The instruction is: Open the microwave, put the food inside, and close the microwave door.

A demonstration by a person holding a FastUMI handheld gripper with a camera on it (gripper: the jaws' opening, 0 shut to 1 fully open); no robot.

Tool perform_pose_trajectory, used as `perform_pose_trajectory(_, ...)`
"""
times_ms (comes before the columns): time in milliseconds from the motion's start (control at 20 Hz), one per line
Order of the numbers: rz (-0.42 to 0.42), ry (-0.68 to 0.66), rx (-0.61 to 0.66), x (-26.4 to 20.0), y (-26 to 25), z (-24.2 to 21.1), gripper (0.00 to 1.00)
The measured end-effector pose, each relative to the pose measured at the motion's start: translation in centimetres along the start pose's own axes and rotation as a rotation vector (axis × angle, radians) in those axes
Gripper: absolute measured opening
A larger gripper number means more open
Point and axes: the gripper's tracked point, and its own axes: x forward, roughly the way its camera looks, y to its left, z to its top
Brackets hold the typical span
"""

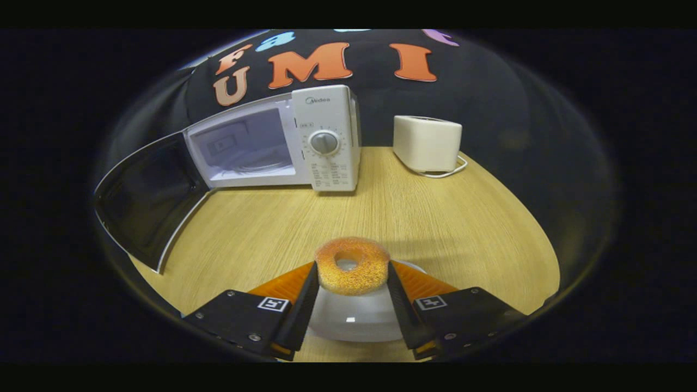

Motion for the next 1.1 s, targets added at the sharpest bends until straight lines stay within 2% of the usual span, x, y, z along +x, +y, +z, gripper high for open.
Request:
perform_pose_trajectory(250,-0.035,-0.044,0.065,0.4,5.9,2.8,0.69)
perform_pose_trajectory(450,-0.020,-0.042,0.148,2.1,13.0,4.7,0.69)
perform_pose_trajectory(750,-0.019,-0.027,0.395,5.7,19.6,7.7,0.69)
perform_pose_trajectory(1100,-0.063,-0.025,0.723,9.7,21.0,10.9,0.69)
